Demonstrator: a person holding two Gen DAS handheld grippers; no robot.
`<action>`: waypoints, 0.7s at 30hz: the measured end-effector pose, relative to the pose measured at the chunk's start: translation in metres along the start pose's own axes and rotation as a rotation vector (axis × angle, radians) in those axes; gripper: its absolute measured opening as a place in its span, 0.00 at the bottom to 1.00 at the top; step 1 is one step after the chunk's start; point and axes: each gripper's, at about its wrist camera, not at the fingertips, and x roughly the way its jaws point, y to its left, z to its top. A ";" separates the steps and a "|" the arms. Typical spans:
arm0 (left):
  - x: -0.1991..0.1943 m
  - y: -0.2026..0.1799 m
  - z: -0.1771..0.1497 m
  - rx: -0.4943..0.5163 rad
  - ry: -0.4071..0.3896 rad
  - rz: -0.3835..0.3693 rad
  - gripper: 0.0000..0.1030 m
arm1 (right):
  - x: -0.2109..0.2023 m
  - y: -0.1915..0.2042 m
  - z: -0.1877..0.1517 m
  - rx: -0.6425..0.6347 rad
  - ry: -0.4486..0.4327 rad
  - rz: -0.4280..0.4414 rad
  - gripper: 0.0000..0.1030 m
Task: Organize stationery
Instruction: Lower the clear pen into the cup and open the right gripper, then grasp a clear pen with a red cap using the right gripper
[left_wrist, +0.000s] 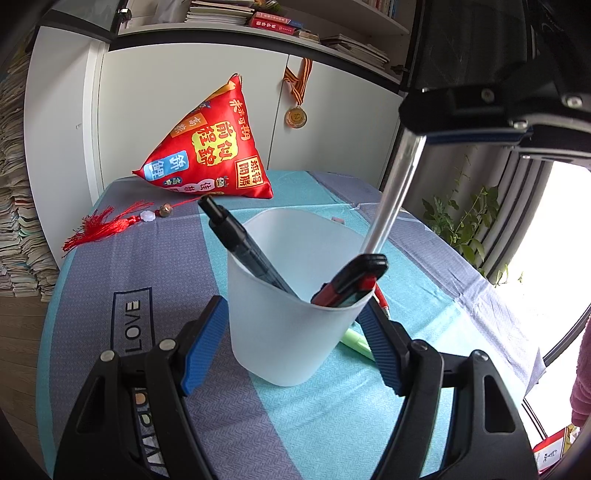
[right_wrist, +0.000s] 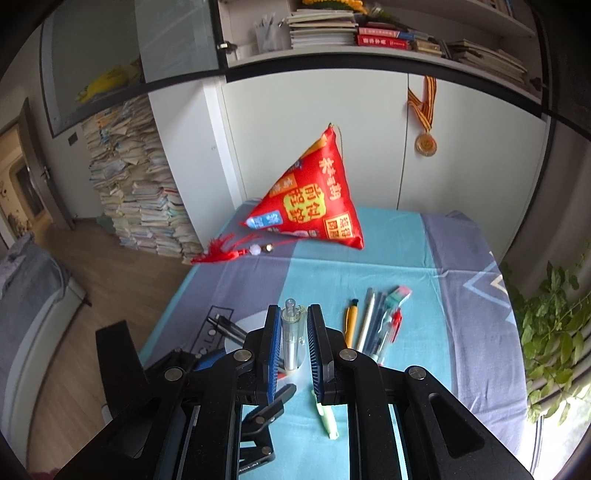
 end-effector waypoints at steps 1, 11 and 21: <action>0.000 0.000 0.000 0.000 0.000 0.000 0.71 | 0.001 0.000 -0.002 0.001 0.008 0.003 0.15; 0.000 0.000 0.000 0.000 0.000 0.000 0.71 | -0.003 -0.003 -0.001 0.025 0.033 0.056 0.15; 0.000 -0.001 0.000 0.002 -0.002 0.001 0.71 | -0.005 -0.050 0.006 0.155 0.009 -0.064 0.21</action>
